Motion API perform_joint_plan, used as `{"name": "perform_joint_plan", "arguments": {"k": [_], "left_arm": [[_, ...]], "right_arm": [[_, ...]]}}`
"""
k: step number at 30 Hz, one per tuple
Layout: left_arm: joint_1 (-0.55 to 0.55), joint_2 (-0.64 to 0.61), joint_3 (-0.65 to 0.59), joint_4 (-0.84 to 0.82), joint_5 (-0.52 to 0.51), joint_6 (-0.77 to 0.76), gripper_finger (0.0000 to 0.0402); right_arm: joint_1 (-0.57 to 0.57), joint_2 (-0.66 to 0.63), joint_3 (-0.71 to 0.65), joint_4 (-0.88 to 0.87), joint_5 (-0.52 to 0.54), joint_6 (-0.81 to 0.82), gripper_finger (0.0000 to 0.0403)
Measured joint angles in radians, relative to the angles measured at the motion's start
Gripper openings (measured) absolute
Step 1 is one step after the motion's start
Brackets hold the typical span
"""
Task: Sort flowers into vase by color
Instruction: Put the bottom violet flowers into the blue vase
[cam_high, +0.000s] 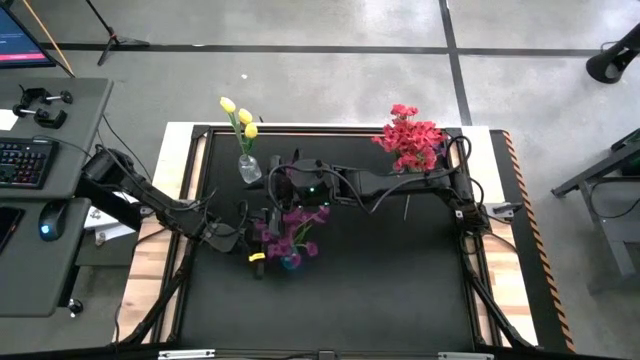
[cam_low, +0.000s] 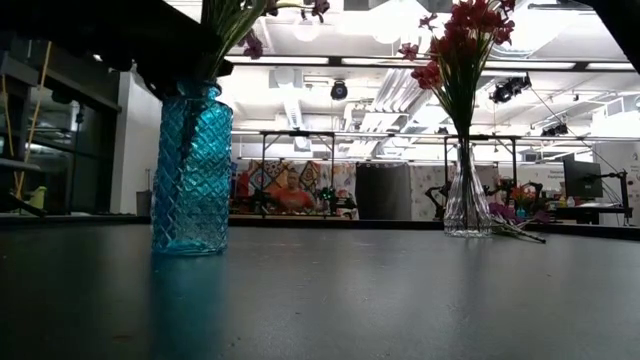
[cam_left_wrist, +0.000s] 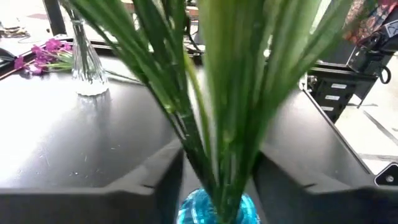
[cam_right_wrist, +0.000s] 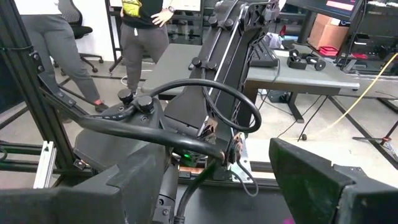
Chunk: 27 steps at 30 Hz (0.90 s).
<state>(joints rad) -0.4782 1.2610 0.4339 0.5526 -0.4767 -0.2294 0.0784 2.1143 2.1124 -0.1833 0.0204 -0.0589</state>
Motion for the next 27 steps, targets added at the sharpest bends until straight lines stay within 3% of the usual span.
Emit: {"name": "perform_joint_plan", "arguments": {"k": [6, 13, 27], "left_arm": [[-0.002, -0.001, 0.0, 0.0, 0.011, 0.022, 0.0021], [-0.002, -0.003, 0.001, -0.026, 0.01, -0.009, 0.0007], [-0.001, -0.003, 0.002, -0.049, 0.007, -0.029, 0.0005]], "right_arm": [[0.0, 0.0, 0.0, 0.0, 0.0, 0.0, 0.0275], [-0.002, 0.0, 0.0, 0.013, -0.003, 0.0, 0.0275], [-0.043, 0.005, -0.003, 0.206, -0.013, 0.05, 0.0275]]}}
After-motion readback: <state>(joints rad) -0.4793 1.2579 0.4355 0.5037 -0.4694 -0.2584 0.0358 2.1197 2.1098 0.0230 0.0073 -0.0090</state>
